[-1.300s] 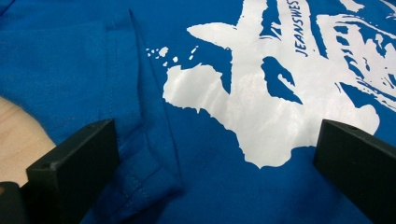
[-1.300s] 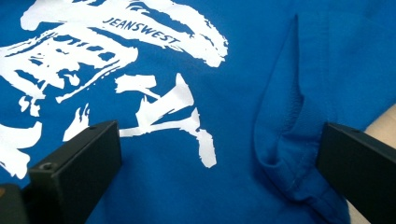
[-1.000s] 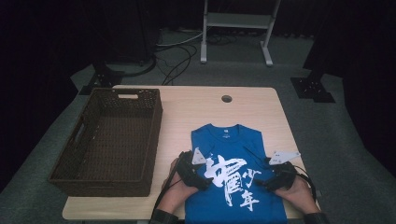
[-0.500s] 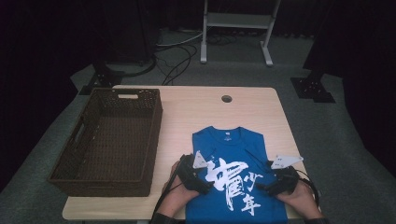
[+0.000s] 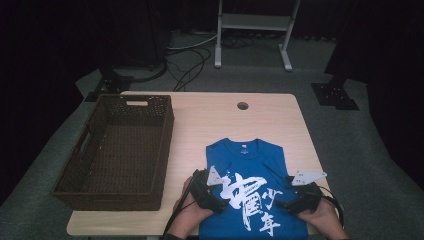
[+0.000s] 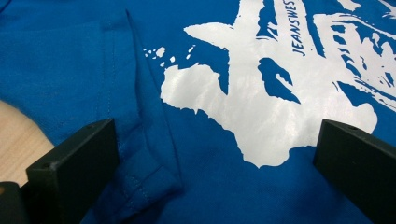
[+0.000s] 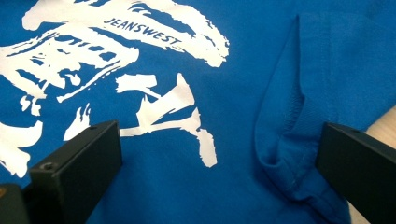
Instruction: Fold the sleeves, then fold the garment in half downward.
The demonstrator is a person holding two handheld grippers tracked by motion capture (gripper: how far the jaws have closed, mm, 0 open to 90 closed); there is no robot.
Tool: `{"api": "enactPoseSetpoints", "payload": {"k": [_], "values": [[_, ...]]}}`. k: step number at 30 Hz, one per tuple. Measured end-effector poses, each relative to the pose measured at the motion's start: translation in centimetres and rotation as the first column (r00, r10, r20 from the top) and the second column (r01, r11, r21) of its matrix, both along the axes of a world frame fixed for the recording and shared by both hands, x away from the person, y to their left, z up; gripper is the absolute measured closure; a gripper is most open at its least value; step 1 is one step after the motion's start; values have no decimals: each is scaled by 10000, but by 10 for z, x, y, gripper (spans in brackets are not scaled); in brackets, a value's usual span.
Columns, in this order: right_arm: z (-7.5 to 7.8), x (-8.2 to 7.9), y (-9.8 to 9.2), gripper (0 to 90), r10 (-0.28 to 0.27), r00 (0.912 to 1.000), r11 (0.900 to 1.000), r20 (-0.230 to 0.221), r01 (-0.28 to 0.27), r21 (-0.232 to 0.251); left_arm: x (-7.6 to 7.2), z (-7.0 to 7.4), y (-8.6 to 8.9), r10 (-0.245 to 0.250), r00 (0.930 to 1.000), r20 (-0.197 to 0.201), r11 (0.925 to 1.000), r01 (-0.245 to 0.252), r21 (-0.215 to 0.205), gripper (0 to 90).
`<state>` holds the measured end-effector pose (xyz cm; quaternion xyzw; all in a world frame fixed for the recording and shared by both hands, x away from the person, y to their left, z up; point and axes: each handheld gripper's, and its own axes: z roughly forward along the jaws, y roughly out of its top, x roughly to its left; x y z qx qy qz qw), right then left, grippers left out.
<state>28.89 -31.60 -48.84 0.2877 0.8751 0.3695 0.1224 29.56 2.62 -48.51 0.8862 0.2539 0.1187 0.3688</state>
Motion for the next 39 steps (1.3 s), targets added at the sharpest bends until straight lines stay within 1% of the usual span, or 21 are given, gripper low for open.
{"api": "enactPoseSetpoints", "payload": {"k": [18, 39], "values": [[0, -13, 1, 0, 54, 10000, 10000, -11, -54, -21, -16, 0, 1, 60, 10000, -5, 10000, -60, -9, 0], [0, -33, 1, 0, -28, 10000, 10000, -14, 28, -14, -33, 0, 1, -83, 10000, 5, 10000, 83, 6, 0]]}}
